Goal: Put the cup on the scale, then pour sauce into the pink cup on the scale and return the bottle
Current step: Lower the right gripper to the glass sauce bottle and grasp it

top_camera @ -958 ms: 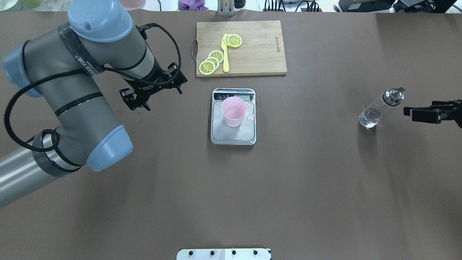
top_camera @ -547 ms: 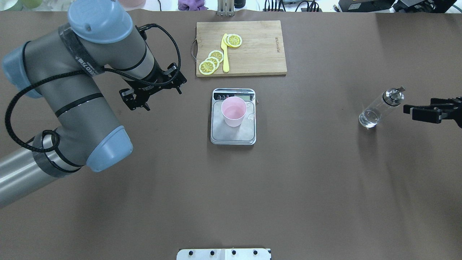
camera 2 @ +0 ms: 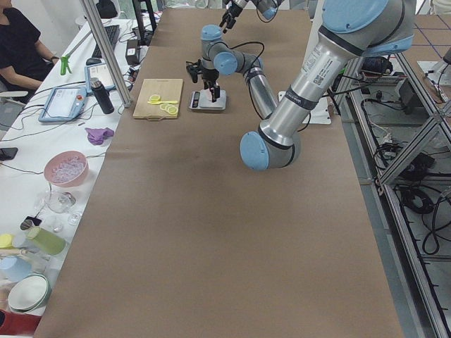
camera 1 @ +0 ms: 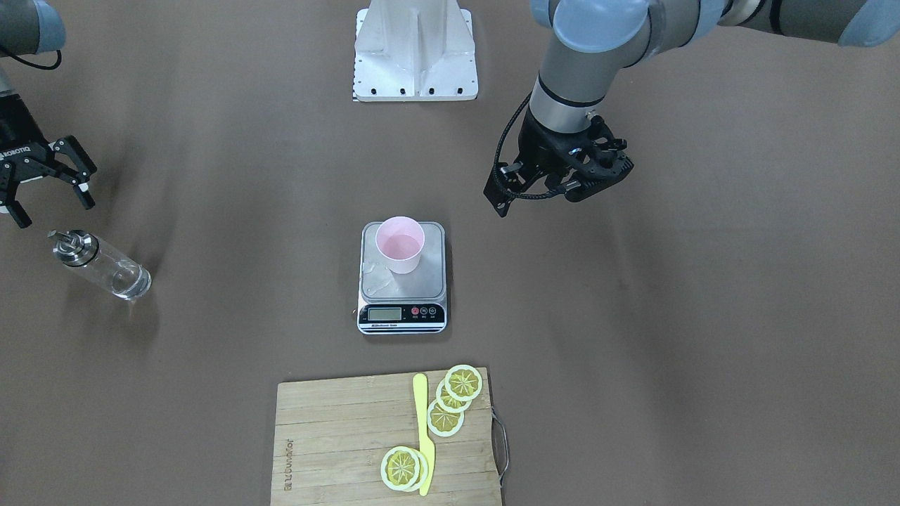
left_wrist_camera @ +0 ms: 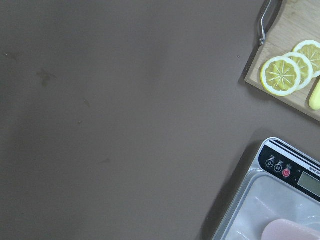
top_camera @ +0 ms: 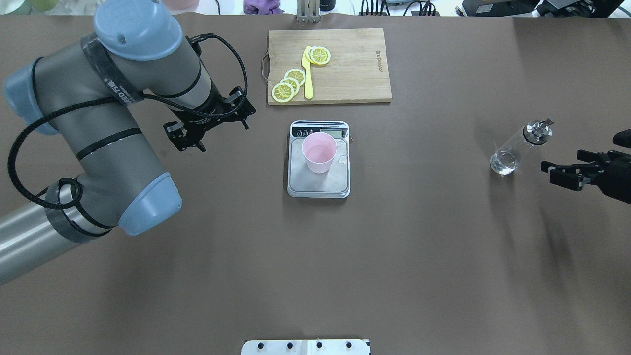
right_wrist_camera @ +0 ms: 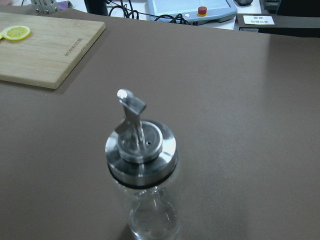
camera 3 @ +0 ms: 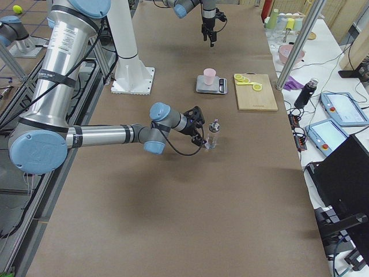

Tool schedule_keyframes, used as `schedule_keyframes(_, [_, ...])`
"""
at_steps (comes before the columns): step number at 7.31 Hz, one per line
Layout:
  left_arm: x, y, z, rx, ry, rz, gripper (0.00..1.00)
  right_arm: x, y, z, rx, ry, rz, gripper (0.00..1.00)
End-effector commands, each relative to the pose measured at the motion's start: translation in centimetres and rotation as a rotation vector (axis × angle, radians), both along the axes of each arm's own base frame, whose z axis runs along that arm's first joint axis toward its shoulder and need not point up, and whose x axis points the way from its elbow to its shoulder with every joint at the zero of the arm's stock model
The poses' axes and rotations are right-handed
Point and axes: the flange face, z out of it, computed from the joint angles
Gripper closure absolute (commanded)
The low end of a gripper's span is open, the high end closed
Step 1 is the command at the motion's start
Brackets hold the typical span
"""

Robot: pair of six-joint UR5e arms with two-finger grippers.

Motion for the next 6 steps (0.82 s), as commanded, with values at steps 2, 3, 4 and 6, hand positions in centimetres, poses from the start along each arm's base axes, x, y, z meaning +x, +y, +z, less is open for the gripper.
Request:
schedule_keyframes(2, [0.0, 0.0, 0.0, 0.0, 0.0, 0.0, 0.01, -5.9, 2.6, 1.1, 0.079, 0.051, 0.098, 0.01])
schedule_keyframes(3, [0.0, 0.0, 0.1, -0.002, 0.0, 0.001, 0.01, -7.4, 2.6, 1.0, 0.095, 0.047, 0.101, 0.01])
schedule_keyframes(4, [0.0, 0.0, 0.1, -0.002, -0.002, 0.0, 0.01, -8.2, 2.0, 1.6, 0.117, 0.013, 0.114, 0.04])
schedule_keyframes(6, [0.1, -0.1, 0.2, -0.003, -0.003, 0.0, 0.01, -8.9, 1.1, 2.9, 0.188, -0.034, 0.114, 0.07])
